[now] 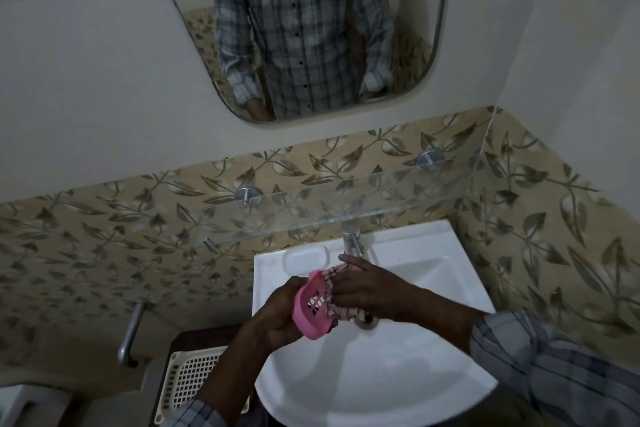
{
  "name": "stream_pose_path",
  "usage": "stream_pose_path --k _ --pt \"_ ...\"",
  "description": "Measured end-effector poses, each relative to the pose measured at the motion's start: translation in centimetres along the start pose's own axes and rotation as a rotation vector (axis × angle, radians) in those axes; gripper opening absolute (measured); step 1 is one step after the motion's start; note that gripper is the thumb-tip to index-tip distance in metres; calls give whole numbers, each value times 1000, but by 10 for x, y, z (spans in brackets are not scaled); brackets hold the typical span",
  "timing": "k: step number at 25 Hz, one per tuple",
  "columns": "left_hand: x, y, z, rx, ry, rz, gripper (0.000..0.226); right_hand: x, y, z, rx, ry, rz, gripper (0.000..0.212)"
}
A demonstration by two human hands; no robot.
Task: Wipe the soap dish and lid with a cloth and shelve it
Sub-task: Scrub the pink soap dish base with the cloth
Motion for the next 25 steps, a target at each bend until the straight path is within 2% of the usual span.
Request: stream_pose_path --k 2,4,6,8,9,11,12,14,16,17,19,21,22,23,25 --pt "5 -3 1 24 9 -28 52 -5 -9 1 116 -59 115 27" --pt "-3 -5 8 175 -129 24 50 11 1 7 453 -27 375 36" --pt "-10 -4 6 379 -237 121 52 26 9 8 931 52 881 24" --pt "5 -6 -4 625 -122 231 52 40 8 2 1365 -70 1531 15" --pt "15 -7 -13 721 -38 268 53 41 8 4 1461 -132 1746 16" --pt "28 -12 -27 819 30 359 74 32 2 13 1437 -151 1864 11" --pt "31 -12 -29 842 22 419 85 26 1 18 1381 -154 1831 12" --pt "39 -10 -33 837 34 545 88 20 1 15 1371 -151 1627 23" --pt "36 -6 -28 723 57 540 100 22 -7 7 1366 -195 1462 29" --pt "27 -10 -25 677 45 454 101 21 -13 6 1300 -226 1420 31" --pt "10 -14 -11 450 14 63 79 4 -28 7 1055 -262 1193 34" --pt "15 -4 -3 57 60 -251 80 -25 -28 17 627 -244 620 31" --pt "26 -5 -5 -51 125 -327 86 -34 -18 21 441 -223 321 30" --pt "34 -10 -7 -98 147 -376 87 -32 -11 24 347 -143 153 31" --pt "41 -10 0 -60 99 -384 74 -19 -10 28 438 51 141 39"
Point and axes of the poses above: each hand's wrist, its own z-axis towards the middle knuckle, its own x-axis out of the palm, y = z × x, the point moved 8 cm from there along z, towards the middle knuckle, and after that the axes turned 14 degrees about -z, right-handed, at the moved point
